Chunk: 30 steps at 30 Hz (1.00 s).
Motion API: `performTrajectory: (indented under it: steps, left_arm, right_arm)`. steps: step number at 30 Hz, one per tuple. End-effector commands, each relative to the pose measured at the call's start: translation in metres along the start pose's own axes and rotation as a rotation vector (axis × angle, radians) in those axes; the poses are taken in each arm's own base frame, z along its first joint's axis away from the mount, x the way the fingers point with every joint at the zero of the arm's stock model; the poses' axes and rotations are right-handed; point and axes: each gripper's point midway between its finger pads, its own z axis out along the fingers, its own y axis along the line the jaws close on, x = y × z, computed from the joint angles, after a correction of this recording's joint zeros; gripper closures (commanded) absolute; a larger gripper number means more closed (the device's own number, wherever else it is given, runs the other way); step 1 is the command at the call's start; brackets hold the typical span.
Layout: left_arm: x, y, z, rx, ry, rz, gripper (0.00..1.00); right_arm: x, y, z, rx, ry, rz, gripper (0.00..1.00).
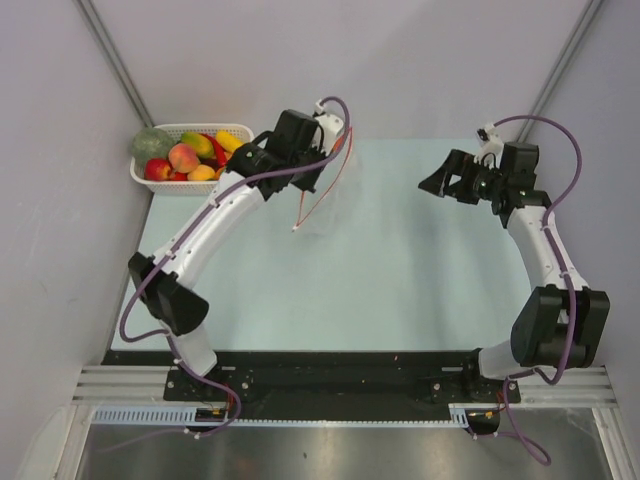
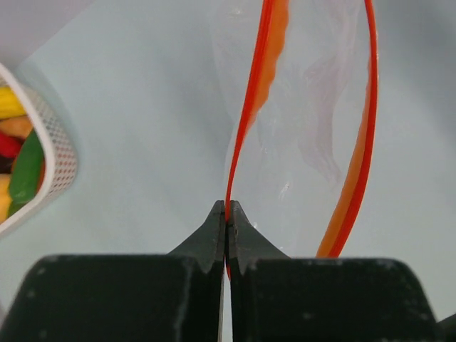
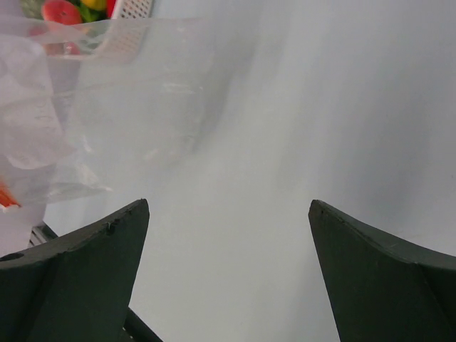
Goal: Place the food in the zip-top bag and seal the zipper
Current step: Pick up the zipper food storage bag at the center of the board, then open the zipper of the food storage bag.
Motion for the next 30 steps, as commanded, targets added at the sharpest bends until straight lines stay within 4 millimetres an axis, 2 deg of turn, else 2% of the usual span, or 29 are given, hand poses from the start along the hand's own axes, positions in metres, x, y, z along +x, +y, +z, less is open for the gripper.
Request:
performTrajectory:
  steps: [1, 2, 5, 8, 9, 13, 16, 18, 19, 21, 22, 24, 25, 30]
  left_arm:
    - [-0.042, -0.031, -0.016, 0.146, -0.081, -0.266, 1.0]
    - [-0.054, -0.032, -0.015, 0.157, -0.121, -0.294, 0.99]
    - [-0.073, -0.042, -0.016, 0.211, -0.164, -0.414, 1.0]
    - [-0.08, -0.048, -0.006, 0.213, -0.167, -0.5, 1.0]
    - [-0.079, -0.048, 0.0, 0.201, -0.161, -0.504, 0.99]
    - [-0.086, -0.058, 0.01, 0.245, -0.155, -0.544, 1.0]
    - [-0.093, -0.064, 0.017, 0.277, -0.173, -0.58, 1.0]
    - [-0.098, -0.066, 0.022, 0.286, -0.186, -0.614, 0.99]
    - [-0.102, -0.066, 0.026, 0.294, -0.204, -0.624, 0.99]
    - [-0.099, -0.068, 0.033, 0.303, -0.195, -0.661, 0.98]
    - [-0.097, -0.071, 0.039, 0.319, -0.196, -0.675, 0.97]
    - [-0.097, -0.072, 0.042, 0.333, -0.194, -0.722, 0.96]
    - [-0.097, -0.073, 0.046, 0.339, -0.197, -0.737, 0.95]
    - [-0.1, -0.074, 0.055, 0.378, -0.189, -0.796, 0.93]
  right_arm:
    - [-0.053, 0.058, -0.025, -0.119, -0.169, -0.096, 0.0]
    - [-0.053, 0.067, -0.025, -0.136, -0.171, -0.094, 0.0]
    - [-0.055, 0.087, -0.028, -0.177, -0.172, -0.102, 0.01]
    - [-0.059, 0.099, -0.03, -0.206, -0.178, -0.107, 0.1]
    - [-0.052, 0.113, -0.024, -0.236, -0.156, -0.116, 0.12]
    - [-0.052, 0.13, -0.016, -0.269, -0.141, -0.114, 0.21]
    - [-0.056, 0.139, -0.007, -0.242, -0.155, -0.127, 0.21]
    - [-0.058, 0.139, 0.0, -0.199, -0.158, -0.151, 0.18]
    - [-0.059, 0.135, 0.007, -0.141, -0.168, -0.151, 0.11]
    - [-0.061, 0.129, 0.017, -0.076, -0.18, -0.171, 0.03]
    - [-0.056, 0.134, 0.022, -0.064, -0.172, -0.183, 0.03]
    - [-0.059, 0.128, 0.029, 0.0, -0.193, -0.202, 0.02]
    - [-0.056, 0.136, 0.033, 0.007, -0.195, -0.237, 0.02]
    - [-0.06, 0.132, 0.047, 0.125, -0.235, -0.301, 0.04]
